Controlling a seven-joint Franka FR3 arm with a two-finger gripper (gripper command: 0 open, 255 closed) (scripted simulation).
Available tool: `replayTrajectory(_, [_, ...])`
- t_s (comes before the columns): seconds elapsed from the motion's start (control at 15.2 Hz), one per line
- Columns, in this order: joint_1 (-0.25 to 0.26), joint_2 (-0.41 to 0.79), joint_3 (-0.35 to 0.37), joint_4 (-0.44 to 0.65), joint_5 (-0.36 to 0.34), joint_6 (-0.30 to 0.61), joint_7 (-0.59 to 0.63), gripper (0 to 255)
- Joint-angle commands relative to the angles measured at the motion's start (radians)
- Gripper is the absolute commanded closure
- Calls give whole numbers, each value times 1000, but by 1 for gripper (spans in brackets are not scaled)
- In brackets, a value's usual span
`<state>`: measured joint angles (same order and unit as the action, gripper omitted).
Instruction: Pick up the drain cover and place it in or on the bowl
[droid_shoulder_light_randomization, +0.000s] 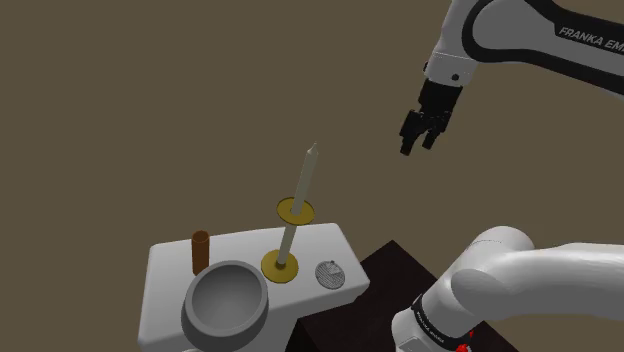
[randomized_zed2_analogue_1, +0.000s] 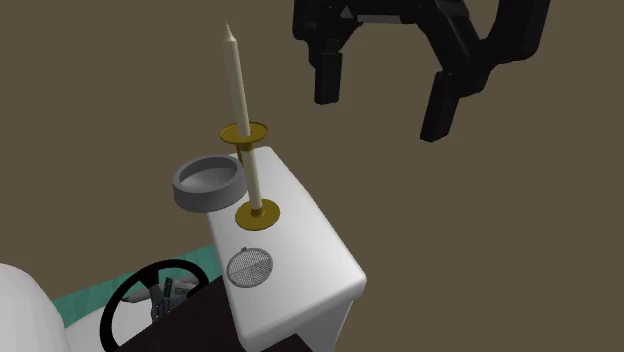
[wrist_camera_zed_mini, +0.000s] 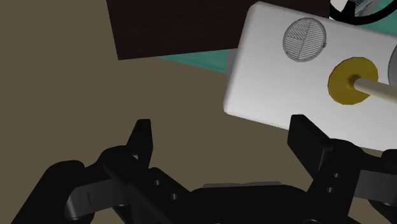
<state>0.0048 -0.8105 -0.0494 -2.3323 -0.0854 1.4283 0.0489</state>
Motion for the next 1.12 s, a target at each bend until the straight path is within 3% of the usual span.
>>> replayTrajectory(0.0, [0,0,0,0,0,0,0,0])
replayTrajectory(0.53, [-141,-229,166,-328,161,109,499,0])
replayTrajectory(1.06, [-198,-384,435,-573,443,232,1020,0])
